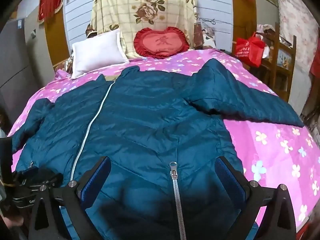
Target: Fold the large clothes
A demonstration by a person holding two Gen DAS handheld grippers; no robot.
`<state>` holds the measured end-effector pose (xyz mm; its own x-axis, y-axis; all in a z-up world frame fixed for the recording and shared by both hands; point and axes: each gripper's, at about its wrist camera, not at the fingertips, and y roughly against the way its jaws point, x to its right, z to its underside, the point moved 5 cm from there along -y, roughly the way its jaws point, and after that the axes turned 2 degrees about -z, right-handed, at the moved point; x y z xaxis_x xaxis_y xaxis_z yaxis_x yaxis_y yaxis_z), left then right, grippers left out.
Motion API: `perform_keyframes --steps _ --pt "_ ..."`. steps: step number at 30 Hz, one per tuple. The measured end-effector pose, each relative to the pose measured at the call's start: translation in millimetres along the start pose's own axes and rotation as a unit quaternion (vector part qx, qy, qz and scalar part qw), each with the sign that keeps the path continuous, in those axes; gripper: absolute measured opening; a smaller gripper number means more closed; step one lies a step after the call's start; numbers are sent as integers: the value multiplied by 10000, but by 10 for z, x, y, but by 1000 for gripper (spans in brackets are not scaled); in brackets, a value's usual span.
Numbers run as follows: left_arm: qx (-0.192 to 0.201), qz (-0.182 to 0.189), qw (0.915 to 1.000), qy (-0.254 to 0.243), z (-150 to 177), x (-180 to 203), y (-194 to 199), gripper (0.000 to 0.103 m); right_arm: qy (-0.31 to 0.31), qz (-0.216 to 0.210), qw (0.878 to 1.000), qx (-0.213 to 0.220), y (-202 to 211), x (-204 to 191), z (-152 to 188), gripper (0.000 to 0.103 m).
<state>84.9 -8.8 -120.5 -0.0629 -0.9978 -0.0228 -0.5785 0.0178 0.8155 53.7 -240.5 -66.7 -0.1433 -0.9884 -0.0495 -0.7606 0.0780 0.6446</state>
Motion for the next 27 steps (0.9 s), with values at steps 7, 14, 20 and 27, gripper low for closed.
perform_keyframes --steps 7,14,20,27 --pt "298 53 9995 120 -47 -160 234 103 -335 -32 9990 295 297 125 -72 103" --pt "841 -55 9946 606 -230 -517 499 103 -187 -4 9978 641 359 127 -92 103" --pt "733 -59 9957 566 -114 -468 509 103 -134 41 9979 633 366 109 -96 103" --pt "1137 -253 9928 281 -12 -417 646 103 -8 -50 9980 623 316 26 -70 103"
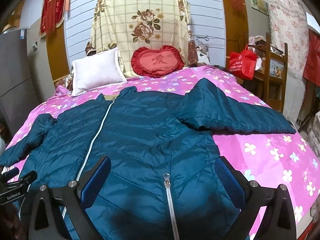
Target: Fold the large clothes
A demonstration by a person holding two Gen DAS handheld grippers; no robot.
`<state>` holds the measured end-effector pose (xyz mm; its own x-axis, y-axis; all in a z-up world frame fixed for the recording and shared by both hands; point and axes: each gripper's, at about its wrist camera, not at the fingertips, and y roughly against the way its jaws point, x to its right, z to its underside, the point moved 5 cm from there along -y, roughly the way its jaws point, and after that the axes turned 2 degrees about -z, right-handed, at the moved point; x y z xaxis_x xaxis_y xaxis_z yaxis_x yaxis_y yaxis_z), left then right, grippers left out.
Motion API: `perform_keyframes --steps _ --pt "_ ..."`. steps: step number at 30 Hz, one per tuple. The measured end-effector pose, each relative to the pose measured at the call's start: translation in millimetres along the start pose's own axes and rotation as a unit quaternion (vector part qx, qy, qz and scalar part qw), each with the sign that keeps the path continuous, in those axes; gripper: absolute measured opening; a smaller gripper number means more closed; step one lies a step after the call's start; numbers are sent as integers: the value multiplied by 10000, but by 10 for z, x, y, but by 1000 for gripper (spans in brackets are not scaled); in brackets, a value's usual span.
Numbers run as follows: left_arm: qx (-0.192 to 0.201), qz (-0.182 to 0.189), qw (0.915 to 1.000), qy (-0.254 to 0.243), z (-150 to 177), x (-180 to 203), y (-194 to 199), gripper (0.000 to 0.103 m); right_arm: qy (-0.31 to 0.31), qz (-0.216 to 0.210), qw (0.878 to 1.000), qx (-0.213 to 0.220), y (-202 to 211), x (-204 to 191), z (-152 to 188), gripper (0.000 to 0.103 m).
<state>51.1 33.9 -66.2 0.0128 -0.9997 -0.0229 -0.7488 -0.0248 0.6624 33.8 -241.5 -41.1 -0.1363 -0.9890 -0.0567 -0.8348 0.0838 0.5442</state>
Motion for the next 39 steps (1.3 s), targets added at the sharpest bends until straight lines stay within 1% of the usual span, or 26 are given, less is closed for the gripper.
perform_keyframes --steps 2,4,7,12,19,24,26,29,35,39 --pt "-130 -1 9999 16 34 -1 -66 103 54 -12 10000 42 -2 -28 2 103" --pt "-168 46 9998 77 57 -8 -104 103 135 23 9999 101 4 -45 -3 103" --pt "-363 265 9988 179 104 1 -199 103 210 58 9997 117 3 -49 -5 103" --pt "-714 194 9967 341 215 -34 -372 103 173 32 9998 111 -4 -36 -13 103" --pt "-686 154 9971 293 249 -20 -384 103 224 -70 9997 66 -35 -98 15 103" --pt "-732 193 9966 313 253 -27 -412 103 136 -87 9999 -33 -69 -116 40 103" --pt "-741 208 9965 324 258 -37 -413 103 151 1 9999 -52 -70 -107 41 103" --pt "-755 226 9963 329 260 -37 -427 103 127 -13 9999 -100 -77 -93 53 103" --pt "-795 232 9961 299 262 -39 -451 103 100 143 9993 -340 -136 -19 89 103" --pt "-803 227 9961 280 261 -28 -457 103 46 161 9994 -318 -117 19 99 103"
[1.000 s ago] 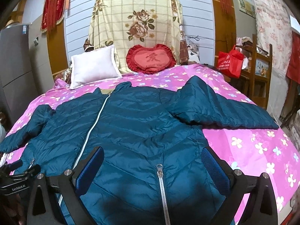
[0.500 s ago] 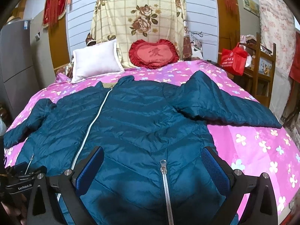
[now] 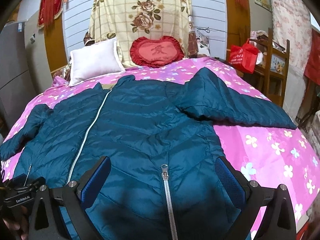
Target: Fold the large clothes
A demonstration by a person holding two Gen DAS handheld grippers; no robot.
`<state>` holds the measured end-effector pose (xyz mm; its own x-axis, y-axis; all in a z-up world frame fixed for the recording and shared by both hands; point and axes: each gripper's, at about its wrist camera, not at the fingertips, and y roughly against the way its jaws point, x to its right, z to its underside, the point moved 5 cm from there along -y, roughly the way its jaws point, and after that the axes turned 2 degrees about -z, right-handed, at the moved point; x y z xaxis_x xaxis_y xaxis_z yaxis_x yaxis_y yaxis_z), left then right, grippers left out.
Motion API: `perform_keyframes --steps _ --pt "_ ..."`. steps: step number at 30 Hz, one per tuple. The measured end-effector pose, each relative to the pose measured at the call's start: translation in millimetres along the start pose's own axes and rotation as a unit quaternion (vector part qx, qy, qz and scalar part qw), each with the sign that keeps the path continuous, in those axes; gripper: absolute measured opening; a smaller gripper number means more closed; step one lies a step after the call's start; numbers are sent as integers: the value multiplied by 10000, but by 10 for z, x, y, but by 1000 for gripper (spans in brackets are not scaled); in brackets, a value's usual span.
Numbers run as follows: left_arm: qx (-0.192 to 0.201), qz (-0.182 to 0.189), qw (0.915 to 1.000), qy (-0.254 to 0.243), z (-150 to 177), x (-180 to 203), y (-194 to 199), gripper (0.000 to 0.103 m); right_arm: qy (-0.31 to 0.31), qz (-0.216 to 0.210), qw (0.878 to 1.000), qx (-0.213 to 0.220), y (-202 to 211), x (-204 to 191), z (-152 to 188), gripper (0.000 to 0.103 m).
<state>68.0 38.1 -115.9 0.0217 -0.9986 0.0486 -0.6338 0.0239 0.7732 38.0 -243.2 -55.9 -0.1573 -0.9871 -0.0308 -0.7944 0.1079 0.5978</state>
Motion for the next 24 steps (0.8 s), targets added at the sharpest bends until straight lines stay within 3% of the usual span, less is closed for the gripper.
perform_keyframes --steps 24 --pt "-79 -171 9998 -117 3 34 -35 103 37 -51 9999 115 63 -56 -11 103"
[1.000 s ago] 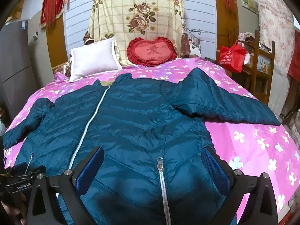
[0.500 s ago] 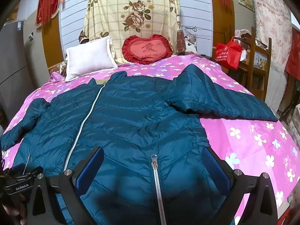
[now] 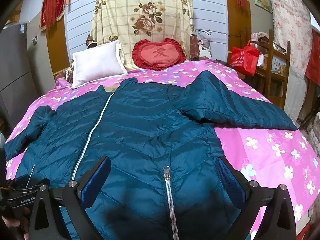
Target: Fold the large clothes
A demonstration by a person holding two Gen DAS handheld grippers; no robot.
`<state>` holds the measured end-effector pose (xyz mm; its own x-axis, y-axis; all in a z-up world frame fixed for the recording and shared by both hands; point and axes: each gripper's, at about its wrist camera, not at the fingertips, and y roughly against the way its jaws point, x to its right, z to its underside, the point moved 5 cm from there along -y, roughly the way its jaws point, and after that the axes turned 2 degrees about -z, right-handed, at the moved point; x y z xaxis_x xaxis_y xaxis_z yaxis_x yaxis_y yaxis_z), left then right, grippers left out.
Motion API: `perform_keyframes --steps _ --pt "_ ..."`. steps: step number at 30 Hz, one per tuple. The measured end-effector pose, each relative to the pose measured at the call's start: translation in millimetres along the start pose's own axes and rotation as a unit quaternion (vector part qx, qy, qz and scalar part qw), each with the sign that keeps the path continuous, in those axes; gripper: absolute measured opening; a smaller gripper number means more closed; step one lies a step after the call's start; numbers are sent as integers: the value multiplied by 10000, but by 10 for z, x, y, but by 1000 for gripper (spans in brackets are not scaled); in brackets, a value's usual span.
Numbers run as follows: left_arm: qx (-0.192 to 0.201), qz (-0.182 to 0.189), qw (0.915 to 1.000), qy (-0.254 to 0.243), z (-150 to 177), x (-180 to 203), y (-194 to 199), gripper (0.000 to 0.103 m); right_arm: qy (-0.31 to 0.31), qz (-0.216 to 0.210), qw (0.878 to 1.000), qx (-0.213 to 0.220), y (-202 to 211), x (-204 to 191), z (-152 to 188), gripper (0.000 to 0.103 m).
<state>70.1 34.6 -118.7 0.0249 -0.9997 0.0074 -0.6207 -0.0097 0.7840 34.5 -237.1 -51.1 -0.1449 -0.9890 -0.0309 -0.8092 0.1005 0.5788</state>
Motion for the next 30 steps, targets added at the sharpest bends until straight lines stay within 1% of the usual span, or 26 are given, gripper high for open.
perform_keyframes --steps 8,14,19,24,26,28,30 --pt "14 -69 10000 -52 7 2 -7 103 97 -96 9999 38 -2 -144 -39 103" --pt "23 -92 9999 -69 10 -1 -3 103 224 -22 9997 133 -16 -268 -61 103" --pt "33 -74 10000 -43 8 2 6 103 310 15 9995 35 -57 -332 -30 103" --pt "97 -79 9999 -55 -10 2 63 103 344 9 9994 40 -51 -370 -24 103" --pt "252 -115 9995 -160 -57 16 152 103 359 32 9993 65 -52 -372 -26 103" --pt "465 -295 9979 -333 -152 31 273 103 359 41 9993 49 -76 -368 -22 103" --pt "615 -428 9964 -387 -267 6 393 103 344 57 9994 11 -96 -351 -11 103"
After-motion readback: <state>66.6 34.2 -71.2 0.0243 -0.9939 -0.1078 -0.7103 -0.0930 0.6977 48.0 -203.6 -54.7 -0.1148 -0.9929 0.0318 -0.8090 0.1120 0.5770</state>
